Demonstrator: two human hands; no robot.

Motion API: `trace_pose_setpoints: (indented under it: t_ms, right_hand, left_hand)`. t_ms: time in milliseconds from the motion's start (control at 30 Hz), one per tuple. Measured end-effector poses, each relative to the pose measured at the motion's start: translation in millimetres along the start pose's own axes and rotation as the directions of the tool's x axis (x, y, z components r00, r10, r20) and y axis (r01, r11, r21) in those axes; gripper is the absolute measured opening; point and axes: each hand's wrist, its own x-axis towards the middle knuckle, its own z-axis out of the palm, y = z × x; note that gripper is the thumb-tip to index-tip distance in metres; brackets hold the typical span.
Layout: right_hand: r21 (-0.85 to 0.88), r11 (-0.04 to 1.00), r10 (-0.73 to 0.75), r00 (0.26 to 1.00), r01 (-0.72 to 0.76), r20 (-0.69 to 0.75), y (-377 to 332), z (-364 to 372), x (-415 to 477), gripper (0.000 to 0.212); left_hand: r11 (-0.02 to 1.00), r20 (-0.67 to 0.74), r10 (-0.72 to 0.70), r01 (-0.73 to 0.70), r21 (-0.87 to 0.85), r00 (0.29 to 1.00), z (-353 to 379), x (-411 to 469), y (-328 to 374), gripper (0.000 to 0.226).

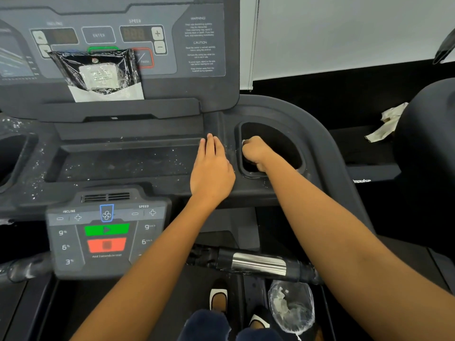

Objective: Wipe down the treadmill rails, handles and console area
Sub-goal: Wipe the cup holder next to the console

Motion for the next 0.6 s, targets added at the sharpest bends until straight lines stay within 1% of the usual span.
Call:
trace_pose_setpoints:
  t_ms: [33, 100, 167, 233, 267, 300, 333, 400, 433, 500, 533, 567, 600]
  right_hand:
    - [-0.061, 0.998, -0.016, 1.000, 0.017, 0.016, 1.7, -1.4, 0.2, 0.031]
    - [-0.255, 0.966, -0.034, 0.997, 0.050, 0.068, 4.3, -6.0, -3.2, 0.024]
    - [-0.464, 0.882, -0.006, 0.988, 0.078, 0.155, 3.1, -10.3, -14.4, 0.020]
    - [-0.576, 0.810, 0.034, 0.970, 0.114, 0.239, 0.9, -14.3, -22.7, 0.033]
    - [-0.607, 0.785, 0.064, 0.958, 0.124, 0.278, -0.8, -17.2, -25.5, 0.039]
    - [-0.612, 0.779, 0.092, 0.942, 0.133, 0.322, -2.3, -21.4, -29.2, 0.040]
    - [-0.575, 0.805, 0.090, 0.927, 0.148, 0.365, -1.8, -26.6, -28.2, 0.033]
    - [-0.397, 0.907, 0.048, 0.902, 0.141, 0.430, -3.3, -40.2, -30.7, 0.009]
    - [-0.297, 0.946, 0.026, 0.883, 0.130, 0.469, -4.8, -47.6, -33.7, 0.005]
    - [-0.149, 0.981, -0.030, 0.847, 0.128, 0.531, -9.7, -63.4, -37.7, 0.008]
    - [-0.093, 0.986, -0.074, 0.859, 0.139, 0.507, -13.4, -71.9, -38.4, 0.011]
    - [-0.037, 0.986, -0.134, 0.901, 0.163, 0.413, -18.3, -81.2, -38.9, 0.012]
    - [-0.001, 0.979, -0.196, 0.950, 0.202, 0.244, -23.0, -91.2, -36.6, 0.013]
  left_hand:
    - [1.000, 0.001, 0.006, -0.006, 0.015, 1.000, 0.6, 0.2, 0.3, 0.058]
    - [0.999, 0.003, 0.004, -0.004, 0.043, 1.000, 3.0, 0.7, 0.5, 0.059]
    - [0.999, 0.002, -0.014, 0.014, 0.035, 1.000, 5.5, 2.4, 0.4, 0.061]
    - [0.999, 0.014, -0.026, 0.026, 0.019, 1.000, 7.1, 2.9, -0.9, 0.061]
    - [1.000, 0.019, -0.028, 0.028, 0.010, 0.999, 6.8, 2.9, -1.6, 0.060]
    - [1.000, 0.023, -0.027, 0.027, -0.001, 0.999, 6.1, 2.7, -2.1, 0.060]
    - [1.000, 0.022, -0.026, 0.026, -0.010, 0.999, 5.7, 2.6, -2.9, 0.060]
    - [0.999, 0.017, -0.025, 0.026, -0.020, 1.000, 6.2, 2.7, -4.1, 0.059]
    - [0.999, 0.014, -0.029, 0.029, -0.021, 0.999, 7.0, 3.1, -4.1, 0.060]
    - [1.000, 0.012, -0.027, 0.027, -0.012, 1.000, 8.0, 3.8, -3.1, 0.060]
    - [1.000, 0.011, -0.021, 0.021, -0.009, 1.000, 8.5, 4.2, -3.4, 0.060]
    - [1.000, 0.010, -0.016, 0.016, -0.008, 1.000, 8.8, 4.3, -4.0, 0.060]
    - [1.000, 0.004, -0.015, 0.015, -0.013, 1.000, 9.1, 4.0, -4.8, 0.060]
